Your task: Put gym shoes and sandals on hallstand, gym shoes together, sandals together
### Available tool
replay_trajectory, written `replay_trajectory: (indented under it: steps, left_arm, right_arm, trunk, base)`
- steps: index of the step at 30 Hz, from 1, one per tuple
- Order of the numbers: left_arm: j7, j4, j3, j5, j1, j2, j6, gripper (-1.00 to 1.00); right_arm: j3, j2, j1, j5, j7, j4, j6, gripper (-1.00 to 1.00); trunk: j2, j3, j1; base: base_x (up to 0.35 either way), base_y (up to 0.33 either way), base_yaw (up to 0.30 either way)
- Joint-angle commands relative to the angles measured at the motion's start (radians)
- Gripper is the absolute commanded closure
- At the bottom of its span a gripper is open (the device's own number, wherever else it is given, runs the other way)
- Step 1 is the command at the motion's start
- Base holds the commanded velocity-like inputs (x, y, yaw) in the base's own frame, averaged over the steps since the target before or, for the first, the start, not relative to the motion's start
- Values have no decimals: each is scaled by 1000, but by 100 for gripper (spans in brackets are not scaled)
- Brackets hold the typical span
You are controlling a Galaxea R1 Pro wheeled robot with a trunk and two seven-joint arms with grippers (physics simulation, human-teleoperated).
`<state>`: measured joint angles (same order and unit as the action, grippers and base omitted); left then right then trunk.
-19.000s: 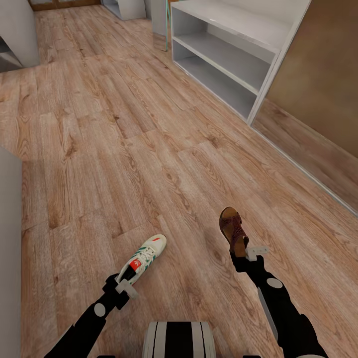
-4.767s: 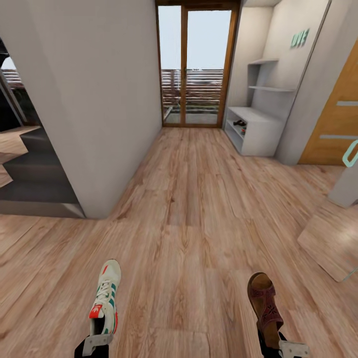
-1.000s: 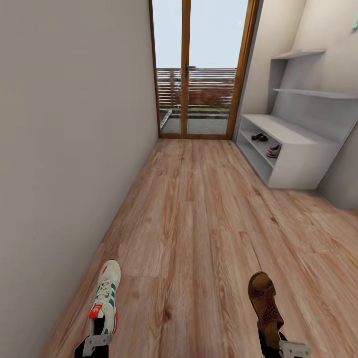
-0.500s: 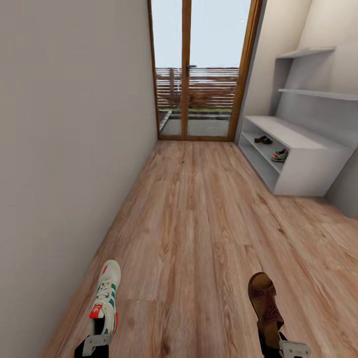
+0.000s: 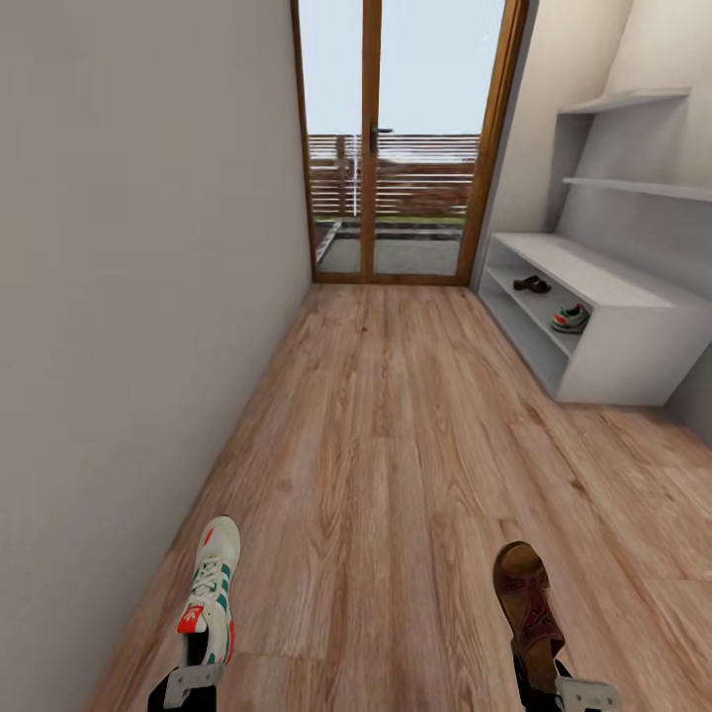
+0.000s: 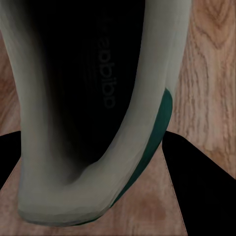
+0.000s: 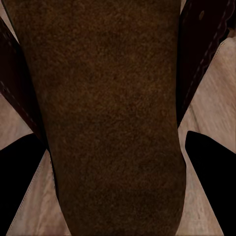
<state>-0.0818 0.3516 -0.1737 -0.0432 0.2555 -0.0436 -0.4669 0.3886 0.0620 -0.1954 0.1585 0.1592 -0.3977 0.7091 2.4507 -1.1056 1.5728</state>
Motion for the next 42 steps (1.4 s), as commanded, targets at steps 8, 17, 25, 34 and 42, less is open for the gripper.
replay_trajectory:
  steps: [8, 17, 25, 34, 42]
  left_arm:
    - [-10, 0, -9, -4, 1, 1, -3, 100]
    - [-10, 0, -9, -4, 1, 1, -3, 100]
    - [-10, 0, -9, -4, 1, 1, -3, 100]
    - [-10, 0, -9, -4, 1, 1, -3, 100]
    - [-10, 0, -9, -4, 1, 1, -3, 100]
  right_arm:
    - [9, -1, -1, 9, 5, 0, 4, 100]
    - [9, -1, -1, 9, 5, 0, 3, 100]
    - [9, -1, -1, 9, 5, 0, 3, 100]
    - [9, -1, -1, 9, 5, 0, 3, 100]
    - [8, -1, -1, 9, 5, 0, 4, 100]
  trunk:
    - [0, -1, 0]
    - [0, 0, 0]
    - [0, 1, 0]
    - [0, 2, 0]
    - [0, 2, 0]
  base:
    - [340, 0, 0]
    - [340, 0, -39]
    - [340, 0, -177]
    - [340, 0, -14]
    - [340, 0, -1]
